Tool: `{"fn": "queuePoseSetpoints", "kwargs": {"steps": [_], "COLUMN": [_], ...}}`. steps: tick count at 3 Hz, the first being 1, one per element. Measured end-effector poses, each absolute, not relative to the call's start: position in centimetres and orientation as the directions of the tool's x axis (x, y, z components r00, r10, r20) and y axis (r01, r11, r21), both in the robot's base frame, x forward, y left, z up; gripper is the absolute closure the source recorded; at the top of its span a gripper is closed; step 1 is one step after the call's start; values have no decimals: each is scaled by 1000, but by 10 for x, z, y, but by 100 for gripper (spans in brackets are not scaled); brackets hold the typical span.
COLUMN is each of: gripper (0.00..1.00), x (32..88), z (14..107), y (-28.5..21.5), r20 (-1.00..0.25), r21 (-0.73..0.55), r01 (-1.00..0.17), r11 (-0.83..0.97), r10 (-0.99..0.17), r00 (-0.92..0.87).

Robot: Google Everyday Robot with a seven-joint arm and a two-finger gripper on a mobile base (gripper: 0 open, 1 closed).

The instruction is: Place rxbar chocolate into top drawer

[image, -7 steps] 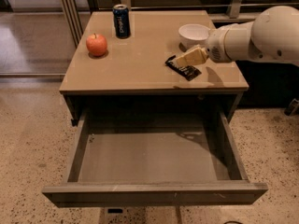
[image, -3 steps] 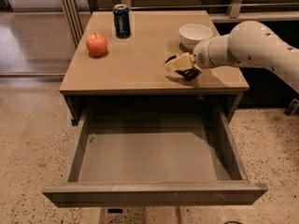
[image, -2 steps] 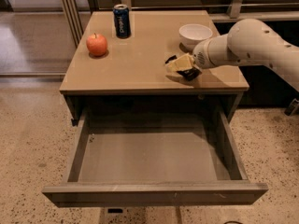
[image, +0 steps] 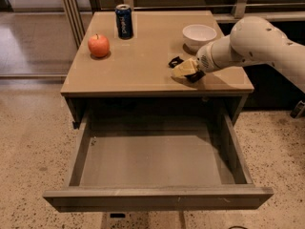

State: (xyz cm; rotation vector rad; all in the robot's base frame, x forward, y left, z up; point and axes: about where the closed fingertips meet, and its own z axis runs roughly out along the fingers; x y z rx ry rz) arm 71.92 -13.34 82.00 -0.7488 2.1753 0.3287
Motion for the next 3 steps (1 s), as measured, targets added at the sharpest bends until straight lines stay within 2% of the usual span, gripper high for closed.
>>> {"fn": "queuePoseSetpoints", "kwargs": {"steps": [1, 3], "gripper": [32, 77], "x": [719, 720], "z": [809, 813], "y": [-134, -137], "r20": [-729, -717], "r21": [-11, -17], "r01": [-620, -619], "r11": [784, 785], "r10": [-431, -441], "r00": [-531, -540]}}
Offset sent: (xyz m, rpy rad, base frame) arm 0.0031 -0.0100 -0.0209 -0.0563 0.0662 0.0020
